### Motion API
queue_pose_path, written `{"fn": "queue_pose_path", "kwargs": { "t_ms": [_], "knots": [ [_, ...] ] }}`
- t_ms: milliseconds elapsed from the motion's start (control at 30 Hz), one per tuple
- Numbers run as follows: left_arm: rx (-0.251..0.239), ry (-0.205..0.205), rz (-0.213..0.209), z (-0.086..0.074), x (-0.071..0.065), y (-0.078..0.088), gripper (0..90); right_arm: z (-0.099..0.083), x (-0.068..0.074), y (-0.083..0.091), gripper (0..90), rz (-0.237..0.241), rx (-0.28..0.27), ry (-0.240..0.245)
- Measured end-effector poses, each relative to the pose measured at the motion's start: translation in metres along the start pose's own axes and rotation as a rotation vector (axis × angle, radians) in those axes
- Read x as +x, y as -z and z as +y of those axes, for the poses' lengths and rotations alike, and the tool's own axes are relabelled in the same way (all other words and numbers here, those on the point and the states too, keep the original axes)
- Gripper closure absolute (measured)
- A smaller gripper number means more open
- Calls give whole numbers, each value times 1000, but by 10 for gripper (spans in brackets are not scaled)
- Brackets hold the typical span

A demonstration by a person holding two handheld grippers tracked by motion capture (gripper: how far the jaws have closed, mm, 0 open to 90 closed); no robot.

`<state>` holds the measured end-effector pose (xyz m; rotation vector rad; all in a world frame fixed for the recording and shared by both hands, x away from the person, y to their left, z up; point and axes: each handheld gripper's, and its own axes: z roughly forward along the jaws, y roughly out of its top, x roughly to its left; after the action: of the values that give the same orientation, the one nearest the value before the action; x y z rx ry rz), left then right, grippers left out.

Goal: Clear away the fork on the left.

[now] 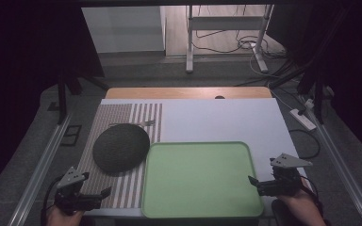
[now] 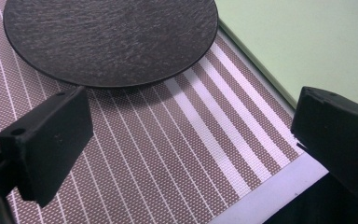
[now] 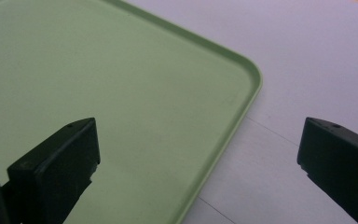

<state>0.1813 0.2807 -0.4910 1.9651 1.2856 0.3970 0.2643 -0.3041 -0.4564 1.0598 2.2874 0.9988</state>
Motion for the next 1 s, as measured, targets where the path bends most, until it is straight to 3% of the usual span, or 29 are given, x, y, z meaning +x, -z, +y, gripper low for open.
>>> {"fn": "queue_pose_path", "kwargs": {
  "t_ms": [433,600,1000],
  "knots": [
    [17,11,-1,1,1,-1,0,0,0,-1,0,13,4,6],
    [3,26,-26,3,2,-1,0,1,1,-2,0,12,5,8],
    [-10,3,-39,14,4,-8,0,1,1,-2,0,16,12,19]
  ]
}}
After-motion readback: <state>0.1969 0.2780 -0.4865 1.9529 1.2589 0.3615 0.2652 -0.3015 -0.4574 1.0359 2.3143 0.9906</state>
